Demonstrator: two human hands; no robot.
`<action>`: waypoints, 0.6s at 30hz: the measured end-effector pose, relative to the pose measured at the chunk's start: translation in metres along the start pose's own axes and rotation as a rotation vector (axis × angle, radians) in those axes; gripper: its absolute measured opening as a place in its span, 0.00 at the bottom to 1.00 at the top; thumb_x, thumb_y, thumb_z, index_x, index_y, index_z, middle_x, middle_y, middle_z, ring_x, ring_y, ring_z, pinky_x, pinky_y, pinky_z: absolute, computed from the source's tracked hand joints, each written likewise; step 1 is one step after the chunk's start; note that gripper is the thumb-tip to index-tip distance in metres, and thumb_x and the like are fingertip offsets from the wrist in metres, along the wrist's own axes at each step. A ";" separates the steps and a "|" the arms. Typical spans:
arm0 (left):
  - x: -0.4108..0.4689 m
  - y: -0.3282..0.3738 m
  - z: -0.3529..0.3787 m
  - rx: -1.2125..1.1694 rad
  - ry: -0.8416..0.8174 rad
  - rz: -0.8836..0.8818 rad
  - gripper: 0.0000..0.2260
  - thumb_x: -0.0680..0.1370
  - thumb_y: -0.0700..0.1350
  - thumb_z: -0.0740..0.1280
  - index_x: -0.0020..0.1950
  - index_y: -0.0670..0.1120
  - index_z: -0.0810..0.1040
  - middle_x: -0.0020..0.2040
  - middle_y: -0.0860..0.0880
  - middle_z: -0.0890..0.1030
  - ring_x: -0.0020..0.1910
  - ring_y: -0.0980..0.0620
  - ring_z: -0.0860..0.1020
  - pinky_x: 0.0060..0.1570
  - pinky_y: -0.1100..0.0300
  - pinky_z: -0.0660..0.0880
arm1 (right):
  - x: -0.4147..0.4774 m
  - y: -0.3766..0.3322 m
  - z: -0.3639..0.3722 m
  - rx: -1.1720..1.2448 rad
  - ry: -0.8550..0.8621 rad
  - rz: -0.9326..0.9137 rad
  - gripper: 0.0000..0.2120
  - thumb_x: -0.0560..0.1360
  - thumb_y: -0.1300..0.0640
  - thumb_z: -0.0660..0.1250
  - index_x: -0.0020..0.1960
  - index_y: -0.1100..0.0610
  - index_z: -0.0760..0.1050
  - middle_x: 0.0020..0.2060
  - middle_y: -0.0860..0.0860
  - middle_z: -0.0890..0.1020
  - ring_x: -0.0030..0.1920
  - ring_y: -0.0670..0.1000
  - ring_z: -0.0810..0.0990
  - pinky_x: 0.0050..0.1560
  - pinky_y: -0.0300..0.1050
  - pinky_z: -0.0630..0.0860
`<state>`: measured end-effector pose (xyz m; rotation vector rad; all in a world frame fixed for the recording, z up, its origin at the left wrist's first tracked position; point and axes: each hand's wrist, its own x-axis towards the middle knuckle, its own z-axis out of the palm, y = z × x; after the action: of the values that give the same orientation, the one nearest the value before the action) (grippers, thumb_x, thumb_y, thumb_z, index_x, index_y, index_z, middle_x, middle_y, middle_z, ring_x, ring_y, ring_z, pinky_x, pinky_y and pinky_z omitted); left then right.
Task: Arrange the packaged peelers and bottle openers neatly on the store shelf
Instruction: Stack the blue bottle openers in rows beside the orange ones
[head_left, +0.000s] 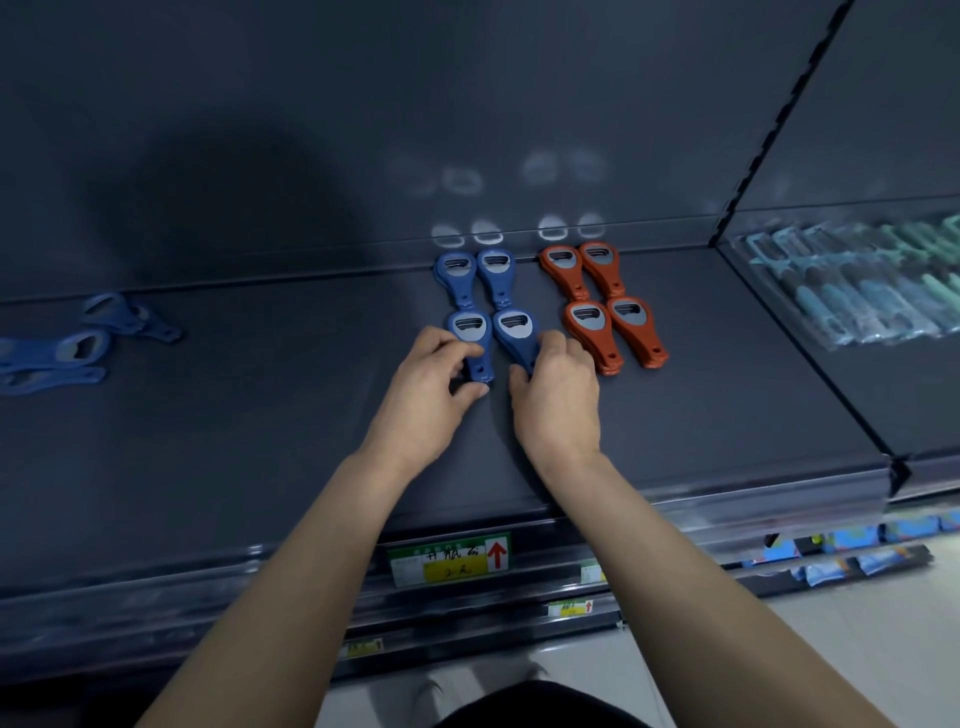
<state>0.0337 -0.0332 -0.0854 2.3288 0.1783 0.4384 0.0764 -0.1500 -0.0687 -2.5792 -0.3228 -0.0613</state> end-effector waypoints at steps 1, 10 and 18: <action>0.000 0.000 0.000 0.000 0.003 0.000 0.16 0.72 0.38 0.72 0.59 0.42 0.77 0.53 0.54 0.69 0.48 0.55 0.74 0.56 0.60 0.73 | 0.000 0.000 0.000 0.000 0.000 -0.002 0.13 0.78 0.58 0.62 0.60 0.63 0.69 0.56 0.59 0.75 0.60 0.58 0.70 0.59 0.46 0.66; -0.001 0.001 -0.002 0.002 -0.005 -0.010 0.17 0.72 0.40 0.72 0.60 0.43 0.77 0.54 0.54 0.70 0.49 0.56 0.74 0.54 0.66 0.71 | -0.002 0.002 -0.005 0.018 -0.017 -0.011 0.18 0.77 0.54 0.64 0.62 0.63 0.68 0.57 0.59 0.75 0.60 0.57 0.71 0.59 0.46 0.67; -0.008 0.008 -0.024 0.085 0.065 -0.021 0.15 0.77 0.36 0.61 0.63 0.45 0.75 0.54 0.54 0.71 0.49 0.57 0.74 0.54 0.68 0.71 | -0.005 -0.008 -0.016 0.039 0.030 -0.292 0.14 0.76 0.58 0.64 0.60 0.63 0.74 0.54 0.59 0.77 0.57 0.59 0.72 0.58 0.50 0.69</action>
<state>0.0173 -0.0256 -0.0662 2.3954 0.2567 0.5054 0.0703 -0.1529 -0.0517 -2.4719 -0.6798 -0.1960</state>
